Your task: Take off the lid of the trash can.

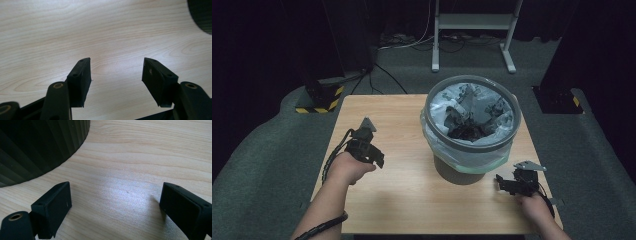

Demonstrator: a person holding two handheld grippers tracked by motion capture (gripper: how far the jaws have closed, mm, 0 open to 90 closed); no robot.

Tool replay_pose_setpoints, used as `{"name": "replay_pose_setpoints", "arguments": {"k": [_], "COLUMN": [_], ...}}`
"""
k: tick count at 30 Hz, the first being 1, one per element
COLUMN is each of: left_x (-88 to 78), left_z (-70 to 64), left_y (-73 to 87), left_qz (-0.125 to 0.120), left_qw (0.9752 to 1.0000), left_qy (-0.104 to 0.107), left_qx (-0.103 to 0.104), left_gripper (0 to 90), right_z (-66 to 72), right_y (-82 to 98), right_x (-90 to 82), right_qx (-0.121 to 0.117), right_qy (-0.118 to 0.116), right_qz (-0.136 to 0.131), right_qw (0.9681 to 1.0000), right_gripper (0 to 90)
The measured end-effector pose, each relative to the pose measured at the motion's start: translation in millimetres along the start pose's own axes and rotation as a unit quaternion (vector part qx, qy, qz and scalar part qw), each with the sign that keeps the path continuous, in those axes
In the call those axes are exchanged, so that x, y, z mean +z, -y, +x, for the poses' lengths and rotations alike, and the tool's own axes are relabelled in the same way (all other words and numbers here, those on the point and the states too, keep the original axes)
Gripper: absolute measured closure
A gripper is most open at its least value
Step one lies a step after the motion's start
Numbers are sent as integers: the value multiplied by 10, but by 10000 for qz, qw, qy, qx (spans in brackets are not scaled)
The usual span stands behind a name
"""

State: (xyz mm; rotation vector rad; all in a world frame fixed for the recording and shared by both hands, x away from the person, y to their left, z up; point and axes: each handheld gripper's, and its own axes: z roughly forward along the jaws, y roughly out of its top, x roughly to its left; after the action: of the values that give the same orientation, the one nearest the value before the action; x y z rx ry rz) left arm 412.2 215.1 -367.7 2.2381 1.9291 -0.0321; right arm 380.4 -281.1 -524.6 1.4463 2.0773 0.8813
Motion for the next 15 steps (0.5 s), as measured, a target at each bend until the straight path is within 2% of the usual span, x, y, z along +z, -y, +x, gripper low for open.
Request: {"name": "replay_pose_setpoints", "arguments": {"k": [8, 12, 13, 15], "left_x": [-181, -311, -393, -426], "left_z": [-64, -115, -140, -157], "left_y": [-35, -72, -97, -109], "left_qz": [-59, -130, -168, -176], "left_qw": [10000, 9999, 9998, 9998], "left_qy": [72, 109, 70, 79], "left_qx": [10, -12, 27, 6], "left_gripper": [417, 417, 417, 417], "right_z": [6, 8, 8, 8], "right_y": [-2, -4, -4, -4], "right_x": [6, 7, 7, 7], "right_qx": [-3, 5, 4, 6], "right_qy": [19, 22, 22, 22], "right_qz": [-8, -6, -6, -8], "right_qw": [10000, 10000, 10000, 10000], "right_gripper": [99, 99, 99, 99]}}
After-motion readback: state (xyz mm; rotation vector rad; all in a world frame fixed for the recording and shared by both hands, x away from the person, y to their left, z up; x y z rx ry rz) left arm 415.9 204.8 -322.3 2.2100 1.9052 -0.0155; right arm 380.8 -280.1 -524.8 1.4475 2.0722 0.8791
